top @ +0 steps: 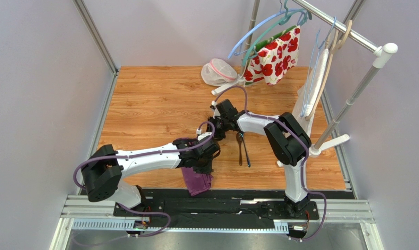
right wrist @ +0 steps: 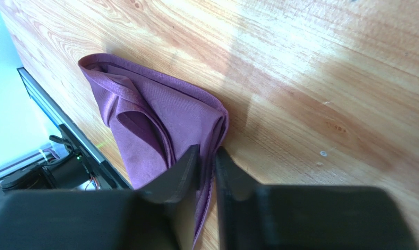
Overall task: Fold the napkin into a case and place the utensils inside
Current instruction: Stuff the top corner of the smaller-rectangle-folded napkin at the center of the board.
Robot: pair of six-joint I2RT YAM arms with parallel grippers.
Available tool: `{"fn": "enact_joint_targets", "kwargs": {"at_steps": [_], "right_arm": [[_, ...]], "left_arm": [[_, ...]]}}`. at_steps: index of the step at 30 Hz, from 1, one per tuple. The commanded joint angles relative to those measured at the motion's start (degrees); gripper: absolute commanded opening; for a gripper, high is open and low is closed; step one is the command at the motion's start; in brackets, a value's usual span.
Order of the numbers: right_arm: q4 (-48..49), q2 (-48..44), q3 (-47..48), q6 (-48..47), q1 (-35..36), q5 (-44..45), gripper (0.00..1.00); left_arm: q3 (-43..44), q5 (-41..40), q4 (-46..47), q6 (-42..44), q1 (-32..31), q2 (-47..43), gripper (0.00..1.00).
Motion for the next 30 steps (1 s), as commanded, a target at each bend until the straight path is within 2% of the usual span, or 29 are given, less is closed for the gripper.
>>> {"fn": "enact_joint_targets", "kwargs": {"at_steps": [1, 7, 8, 10, 17, 21, 30], "right_arm": [[0.45, 0.08, 2.42, -0.48, -0.02, 0.67, 0.11], [-0.60, 0.95, 4.17, -0.84, -0.10, 1.55, 0.11], [-0.70, 1.13, 4.44, -0.84, -0.10, 1.55, 0.09], [-1.39, 1.48, 5.23, -0.84, -0.02, 1.29, 0.00], [-6.23, -0.36, 6.81, -0.75, -0.02, 3.74, 0.00], [-11.67, -1.94, 7.95, -2.76, -0.02, 9.79, 0.00], [-17.48, -3.35, 8.66, -6.72, -1.07, 17.01, 0.00]], "left_arm": [[-1.94, 1.10, 3.12, 0.41, 0.28, -2.86, 0.00], [-4.50, 2.59, 6.46, 0.14, 0.28, -4.09, 0.00], [-4.50, 2.77, 6.90, 0.41, 0.19, -4.18, 0.00], [-4.41, 2.68, 6.56, 0.41, 0.19, -4.53, 0.00], [-7.31, 1.98, 7.87, -0.82, 0.19, -7.34, 0.00], [-8.37, 2.15, 9.63, -1.17, 0.36, -8.14, 0.00], [-1.87, 5.32, 13.85, 2.69, 1.68, -1.73, 0.00]]}}
